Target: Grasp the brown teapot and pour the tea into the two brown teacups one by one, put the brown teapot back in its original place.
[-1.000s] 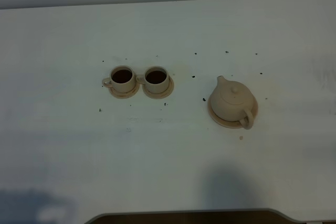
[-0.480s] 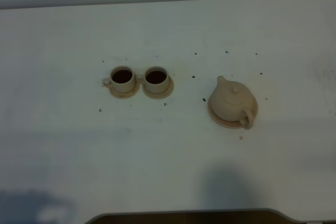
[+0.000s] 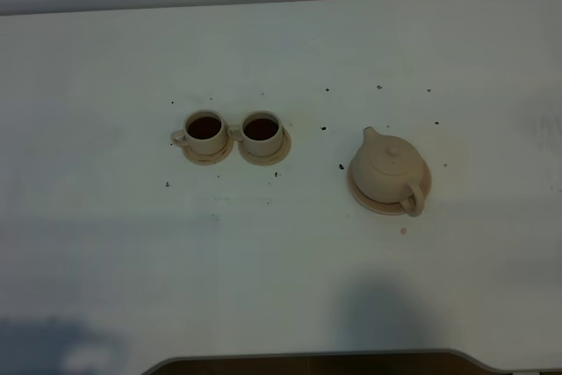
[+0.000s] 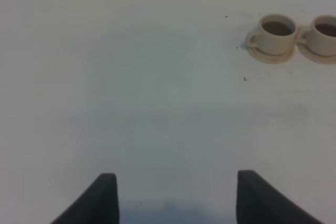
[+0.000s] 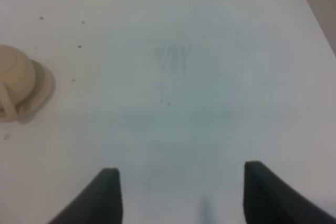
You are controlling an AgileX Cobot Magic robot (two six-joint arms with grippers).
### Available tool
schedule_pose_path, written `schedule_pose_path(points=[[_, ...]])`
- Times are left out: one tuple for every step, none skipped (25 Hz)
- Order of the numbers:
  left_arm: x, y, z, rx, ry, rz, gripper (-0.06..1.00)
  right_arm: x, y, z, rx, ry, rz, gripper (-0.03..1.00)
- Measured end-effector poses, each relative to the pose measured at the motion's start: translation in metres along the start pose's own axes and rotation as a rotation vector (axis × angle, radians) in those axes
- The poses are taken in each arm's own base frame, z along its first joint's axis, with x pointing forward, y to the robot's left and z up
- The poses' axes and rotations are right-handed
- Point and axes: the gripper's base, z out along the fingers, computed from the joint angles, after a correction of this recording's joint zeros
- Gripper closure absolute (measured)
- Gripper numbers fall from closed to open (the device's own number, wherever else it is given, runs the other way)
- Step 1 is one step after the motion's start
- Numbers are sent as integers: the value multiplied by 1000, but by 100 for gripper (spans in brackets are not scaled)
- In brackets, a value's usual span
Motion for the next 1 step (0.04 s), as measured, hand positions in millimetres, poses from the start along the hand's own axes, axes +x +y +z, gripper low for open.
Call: schedule_pose_path(points=[[0,0,0,0,0,0,45,0,0,0,0,0,0,45]])
